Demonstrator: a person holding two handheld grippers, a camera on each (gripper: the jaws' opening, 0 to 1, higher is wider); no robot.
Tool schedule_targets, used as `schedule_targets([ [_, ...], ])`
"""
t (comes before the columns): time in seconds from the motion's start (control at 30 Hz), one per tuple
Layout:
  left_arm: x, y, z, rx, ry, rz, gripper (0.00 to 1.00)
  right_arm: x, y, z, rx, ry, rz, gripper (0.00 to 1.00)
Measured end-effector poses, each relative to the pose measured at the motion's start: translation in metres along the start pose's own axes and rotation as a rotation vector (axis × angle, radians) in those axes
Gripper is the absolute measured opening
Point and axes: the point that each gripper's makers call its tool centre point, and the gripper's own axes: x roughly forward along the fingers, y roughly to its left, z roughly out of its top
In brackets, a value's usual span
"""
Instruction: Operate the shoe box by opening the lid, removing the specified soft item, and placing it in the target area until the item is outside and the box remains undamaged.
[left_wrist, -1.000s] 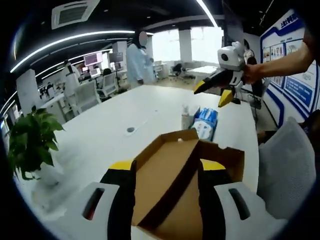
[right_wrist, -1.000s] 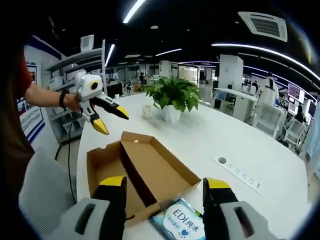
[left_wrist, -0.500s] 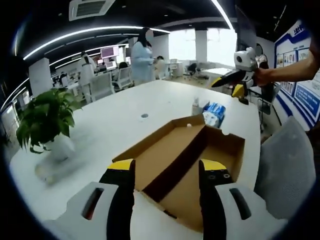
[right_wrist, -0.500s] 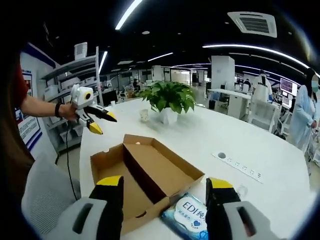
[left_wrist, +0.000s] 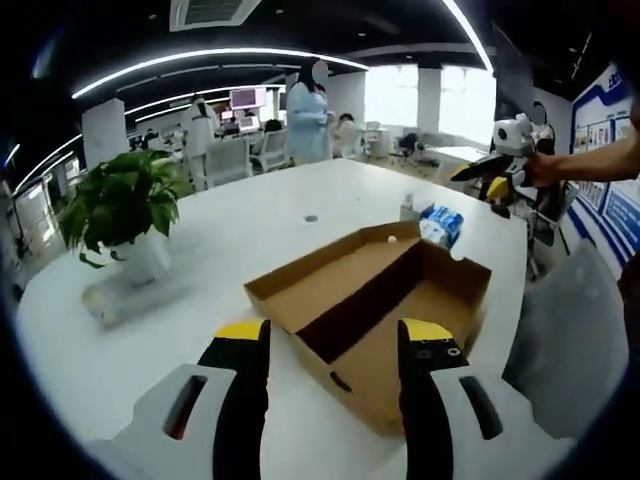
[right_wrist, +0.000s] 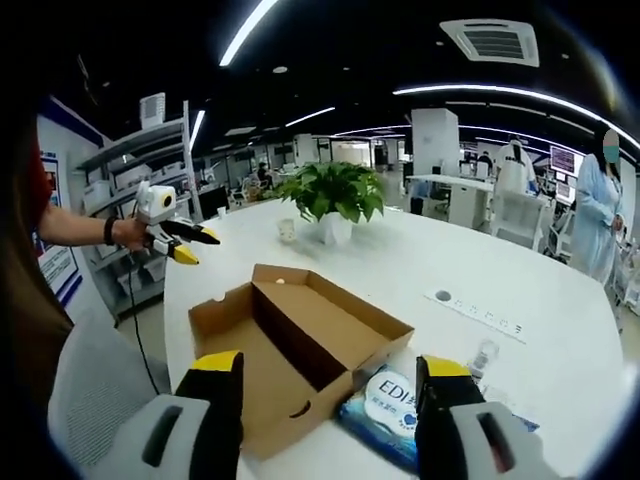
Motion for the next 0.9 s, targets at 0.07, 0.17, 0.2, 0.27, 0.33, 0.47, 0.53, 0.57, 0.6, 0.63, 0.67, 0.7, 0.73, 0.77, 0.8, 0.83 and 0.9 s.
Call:
schedule_targets([
  [0.07, -0.005, -0.003, -0.006, -0.020, 0.002, -0.002, 0.52, -0.002, 0.003, -0.005, 0.014, 0.000, -0.002, 0.69],
  [0.17, -0.010, -0.005, -0.014, -0.036, 0.004, 0.012, 0.52, -0.004, 0.008, -0.012, 0.029, -0.001, -0.003, 0.70],
  [0.2, -0.012, -0.006, -0.015, -0.040, 0.003, 0.015, 0.52, -0.004, 0.009, -0.013, 0.030, -0.001, -0.003, 0.70],
  [0.27, -0.015, -0.010, -0.020, -0.042, 0.007, 0.015, 0.52, -0.005, 0.012, -0.018, 0.033, 0.004, -0.005, 0.70],
  [0.33, -0.019, -0.014, -0.026, -0.040, 0.019, 0.017, 0.53, -0.007, 0.016, -0.023, 0.040, 0.007, -0.004, 0.70],
  [0.47, -0.025, -0.015, -0.036, -0.065, 0.022, 0.026, 0.53, -0.011, 0.024, -0.034, 0.044, 0.018, -0.006, 0.71],
  [0.53, -0.027, -0.018, -0.040, -0.072, 0.024, 0.025, 0.53, -0.012, 0.029, -0.039, 0.052, 0.017, -0.005, 0.71],
  [0.57, -0.027, -0.018, -0.042, -0.072, 0.027, 0.025, 0.53, -0.013, 0.030, -0.041, 0.055, 0.018, -0.005, 0.71],
  [0.6, -0.028, -0.019, -0.046, -0.071, 0.034, 0.026, 0.53, -0.014, 0.032, -0.044, 0.059, 0.020, -0.006, 0.71],
  [0.63, -0.028, -0.020, -0.048, -0.073, 0.036, 0.025, 0.53, -0.014, 0.033, -0.046, 0.063, 0.019, -0.007, 0.71],
  [0.67, -0.028, -0.021, -0.050, -0.076, 0.037, 0.025, 0.53, -0.014, 0.033, -0.047, 0.069, 0.017, -0.008, 0.71],
  [0.7, -0.029, -0.022, -0.052, -0.079, 0.037, 0.024, 0.53, -0.014, 0.035, -0.050, 0.072, 0.016, -0.007, 0.71],
  [0.73, -0.029, -0.022, -0.053, -0.081, 0.039, 0.024, 0.53, -0.015, 0.037, -0.051, 0.073, 0.017, -0.008, 0.71],
  [0.77, -0.028, -0.022, -0.054, -0.084, 0.040, 0.024, 0.53, -0.015, 0.039, -0.053, 0.073, 0.019, -0.008, 0.71],
  [0.8, -0.028, -0.022, -0.055, -0.084, 0.041, 0.024, 0.53, -0.014, 0.038, -0.055, 0.073, 0.020, -0.007, 0.71],
  [0.83, -0.028, -0.022, -0.055, -0.086, 0.041, 0.024, 0.53, -0.014, 0.039, -0.056, 0.073, 0.021, -0.007, 0.72],
  [0.9, -0.028, -0.023, -0.055, -0.087, 0.041, 0.024, 0.53, -0.015, 0.041, -0.060, 0.070, 0.024, -0.008, 0.72],
])
